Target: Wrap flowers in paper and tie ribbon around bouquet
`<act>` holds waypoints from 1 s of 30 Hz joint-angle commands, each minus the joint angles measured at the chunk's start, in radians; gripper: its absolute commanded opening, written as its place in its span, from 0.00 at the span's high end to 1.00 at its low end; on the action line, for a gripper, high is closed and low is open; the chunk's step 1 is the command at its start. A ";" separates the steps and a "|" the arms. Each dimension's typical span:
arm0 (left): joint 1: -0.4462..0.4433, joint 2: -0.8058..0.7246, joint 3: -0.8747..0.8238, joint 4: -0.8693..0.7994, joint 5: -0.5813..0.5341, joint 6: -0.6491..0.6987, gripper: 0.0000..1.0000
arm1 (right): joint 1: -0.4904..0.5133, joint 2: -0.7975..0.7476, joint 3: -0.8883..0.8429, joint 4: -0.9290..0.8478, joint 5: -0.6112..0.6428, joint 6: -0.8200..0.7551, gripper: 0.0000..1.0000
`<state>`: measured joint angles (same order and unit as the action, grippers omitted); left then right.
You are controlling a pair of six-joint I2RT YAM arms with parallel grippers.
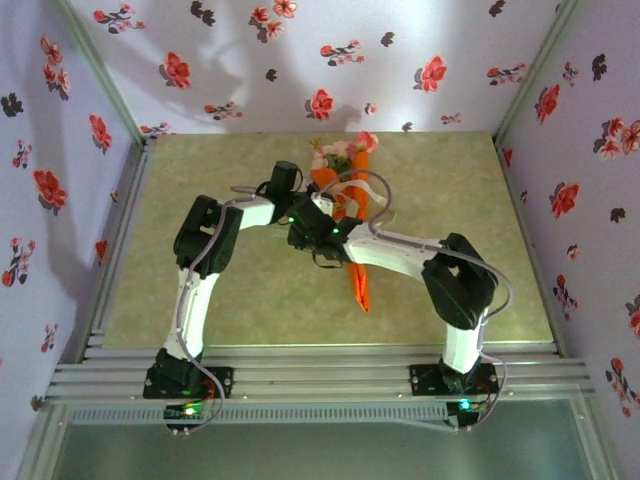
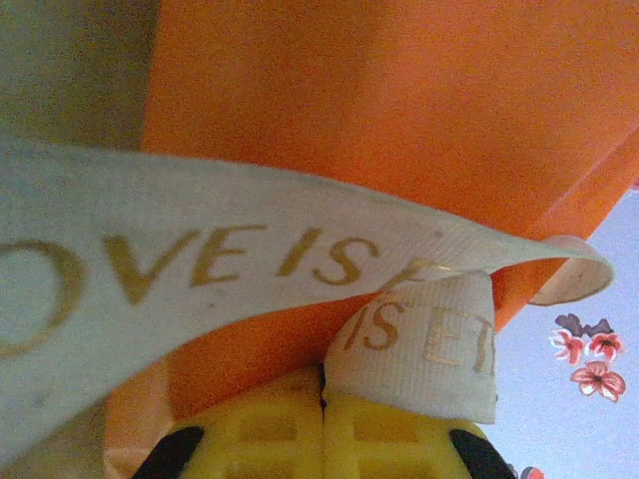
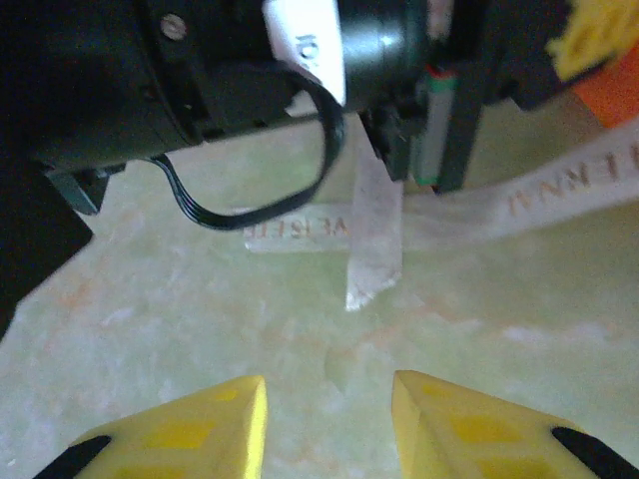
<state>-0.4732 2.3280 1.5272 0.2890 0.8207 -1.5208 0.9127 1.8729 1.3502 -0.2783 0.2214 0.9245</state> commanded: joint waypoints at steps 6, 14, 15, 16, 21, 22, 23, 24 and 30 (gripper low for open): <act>0.027 0.044 -0.021 0.137 0.062 -0.074 1.00 | 0.005 0.160 0.145 -0.108 0.107 -0.108 0.63; 0.027 0.054 -0.015 0.142 0.067 -0.082 1.00 | 0.005 0.261 0.225 -0.163 0.142 -0.107 0.63; 0.026 0.054 -0.013 0.142 0.067 -0.084 1.00 | 0.005 0.275 0.238 -0.172 0.138 -0.104 0.63; 0.026 0.056 -0.013 0.141 0.066 -0.083 1.00 | 0.005 0.288 0.252 -0.179 0.136 -0.102 0.63; 0.028 0.057 -0.009 0.135 0.066 -0.083 1.00 | 0.005 0.340 0.287 -0.199 0.136 -0.090 0.64; 0.027 0.059 -0.007 0.134 0.066 -0.084 1.00 | 0.005 0.350 0.294 -0.201 0.132 -0.089 0.64; 0.028 0.059 -0.006 0.134 0.067 -0.084 1.00 | 0.005 0.361 0.302 -0.209 0.129 -0.085 0.64; 0.028 0.060 -0.004 0.134 0.067 -0.085 1.00 | 0.006 0.372 0.311 -0.220 0.130 -0.080 0.65; 0.027 0.061 0.002 0.133 0.066 -0.087 1.00 | 0.005 0.417 0.328 -0.251 0.119 -0.061 0.74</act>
<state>-0.4381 2.3684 1.5166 0.4095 0.8658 -1.5959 0.9146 2.2383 1.6585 -0.4934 0.3374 0.8433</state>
